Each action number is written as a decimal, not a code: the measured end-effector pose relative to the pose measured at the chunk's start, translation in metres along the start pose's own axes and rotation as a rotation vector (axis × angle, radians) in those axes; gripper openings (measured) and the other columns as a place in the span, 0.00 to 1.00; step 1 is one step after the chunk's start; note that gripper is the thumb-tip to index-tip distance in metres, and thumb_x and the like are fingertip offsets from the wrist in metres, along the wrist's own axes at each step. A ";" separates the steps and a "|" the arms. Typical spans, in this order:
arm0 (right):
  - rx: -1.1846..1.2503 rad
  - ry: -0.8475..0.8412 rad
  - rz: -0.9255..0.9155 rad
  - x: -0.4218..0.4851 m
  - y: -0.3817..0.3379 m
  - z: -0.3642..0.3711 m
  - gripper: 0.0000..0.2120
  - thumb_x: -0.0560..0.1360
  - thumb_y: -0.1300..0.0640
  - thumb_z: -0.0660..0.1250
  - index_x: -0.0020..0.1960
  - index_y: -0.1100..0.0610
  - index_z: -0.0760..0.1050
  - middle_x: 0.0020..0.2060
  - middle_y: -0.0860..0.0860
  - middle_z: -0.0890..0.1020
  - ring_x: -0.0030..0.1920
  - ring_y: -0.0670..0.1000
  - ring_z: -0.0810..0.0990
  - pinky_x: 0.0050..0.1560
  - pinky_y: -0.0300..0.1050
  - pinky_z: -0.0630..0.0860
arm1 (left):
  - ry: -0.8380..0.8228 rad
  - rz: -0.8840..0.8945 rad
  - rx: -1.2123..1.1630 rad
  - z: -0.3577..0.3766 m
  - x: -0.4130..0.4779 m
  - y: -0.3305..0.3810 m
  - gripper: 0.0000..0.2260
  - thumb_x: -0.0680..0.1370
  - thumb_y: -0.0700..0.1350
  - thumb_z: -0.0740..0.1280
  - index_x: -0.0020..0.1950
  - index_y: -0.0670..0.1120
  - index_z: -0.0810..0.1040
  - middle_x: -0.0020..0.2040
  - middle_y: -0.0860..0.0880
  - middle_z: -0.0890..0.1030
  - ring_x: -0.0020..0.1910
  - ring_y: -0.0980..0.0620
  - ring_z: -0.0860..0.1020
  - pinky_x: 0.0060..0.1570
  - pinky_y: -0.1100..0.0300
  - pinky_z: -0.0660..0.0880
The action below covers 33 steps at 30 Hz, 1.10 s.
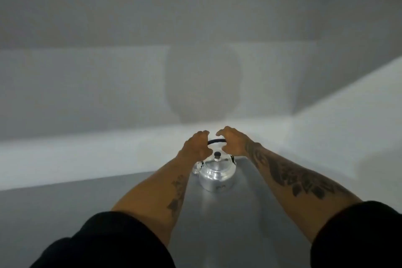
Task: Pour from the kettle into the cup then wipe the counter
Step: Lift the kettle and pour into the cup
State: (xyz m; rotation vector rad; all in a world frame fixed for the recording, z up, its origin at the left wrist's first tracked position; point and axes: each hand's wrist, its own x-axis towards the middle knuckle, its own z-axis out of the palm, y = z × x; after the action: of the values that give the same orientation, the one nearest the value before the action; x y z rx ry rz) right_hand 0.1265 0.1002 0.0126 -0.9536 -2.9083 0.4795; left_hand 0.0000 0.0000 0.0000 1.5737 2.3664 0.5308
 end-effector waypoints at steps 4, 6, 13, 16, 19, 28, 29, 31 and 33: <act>0.014 -0.021 0.031 0.014 0.006 0.015 0.27 0.73 0.62 0.64 0.71 0.54 0.64 0.68 0.54 0.69 0.67 0.55 0.69 0.65 0.51 0.70 | -0.053 -0.033 0.050 0.017 0.016 -0.001 0.25 0.76 0.42 0.65 0.72 0.42 0.63 0.69 0.42 0.70 0.67 0.43 0.70 0.63 0.50 0.69; 0.012 -0.043 0.037 0.022 0.010 0.022 0.25 0.73 0.61 0.64 0.70 0.55 0.64 0.66 0.54 0.71 0.65 0.56 0.70 0.64 0.52 0.71 | -0.064 -0.041 0.051 0.023 0.025 -0.005 0.24 0.76 0.41 0.65 0.71 0.42 0.65 0.67 0.43 0.71 0.65 0.43 0.72 0.62 0.50 0.71; 0.040 0.003 0.014 0.032 0.021 0.041 0.12 0.76 0.57 0.60 0.59 0.55 0.72 0.54 0.53 0.72 0.56 0.55 0.71 0.53 0.51 0.73 | 0.058 0.009 0.101 0.040 0.036 -0.014 0.14 0.78 0.42 0.63 0.63 0.42 0.73 0.60 0.42 0.72 0.57 0.43 0.73 0.52 0.50 0.75; 0.106 0.015 0.016 0.031 0.021 0.039 0.07 0.75 0.57 0.59 0.51 0.56 0.73 0.47 0.51 0.71 0.51 0.54 0.72 0.50 0.50 0.72 | 0.024 0.010 0.034 0.039 0.036 -0.015 0.10 0.78 0.44 0.63 0.59 0.43 0.74 0.56 0.43 0.77 0.52 0.44 0.77 0.47 0.53 0.73; 0.171 -0.001 -0.005 0.026 0.020 0.034 0.05 0.74 0.59 0.61 0.47 0.57 0.74 0.44 0.51 0.73 0.46 0.55 0.74 0.45 0.48 0.71 | -0.035 0.013 -0.007 0.031 0.032 -0.017 0.09 0.77 0.44 0.65 0.56 0.44 0.75 0.54 0.44 0.79 0.50 0.43 0.79 0.48 0.53 0.73; 0.422 0.152 -0.119 -0.022 -0.022 0.018 0.01 0.73 0.61 0.69 0.45 0.58 0.78 0.37 0.51 0.79 0.38 0.49 0.75 0.42 0.41 0.70 | -0.021 0.131 -0.110 -0.021 -0.023 -0.023 0.09 0.74 0.42 0.70 0.53 0.47 0.81 0.45 0.50 0.79 0.45 0.48 0.77 0.49 0.54 0.74; 0.444 0.165 -0.132 -0.030 -0.031 0.014 0.02 0.73 0.61 0.69 0.45 0.57 0.79 0.38 0.51 0.80 0.39 0.49 0.75 0.42 0.40 0.70 | -0.003 0.146 -0.138 -0.030 -0.035 -0.024 0.09 0.74 0.42 0.71 0.54 0.47 0.81 0.44 0.51 0.79 0.44 0.49 0.77 0.49 0.54 0.75; 0.468 0.182 -0.159 -0.045 -0.049 0.009 0.03 0.73 0.60 0.69 0.46 0.57 0.80 0.39 0.51 0.81 0.40 0.49 0.76 0.42 0.39 0.70 | 0.038 0.166 -0.205 -0.045 -0.062 -0.028 0.11 0.73 0.42 0.71 0.55 0.48 0.81 0.43 0.51 0.80 0.42 0.51 0.77 0.48 0.58 0.75; 0.477 0.192 -0.184 -0.058 -0.067 0.005 0.04 0.73 0.60 0.70 0.47 0.57 0.81 0.39 0.51 0.81 0.39 0.48 0.76 0.41 0.38 0.70 | 0.072 0.159 -0.286 -0.058 -0.090 -0.037 0.13 0.73 0.42 0.72 0.57 0.47 0.81 0.44 0.51 0.80 0.43 0.52 0.78 0.48 0.62 0.74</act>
State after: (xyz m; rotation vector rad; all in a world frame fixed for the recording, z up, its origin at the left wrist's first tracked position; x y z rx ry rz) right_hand 0.1348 0.0136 0.0314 -0.6174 -2.5019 0.9496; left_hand -0.0194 -0.1058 0.0364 1.6382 2.1083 0.9294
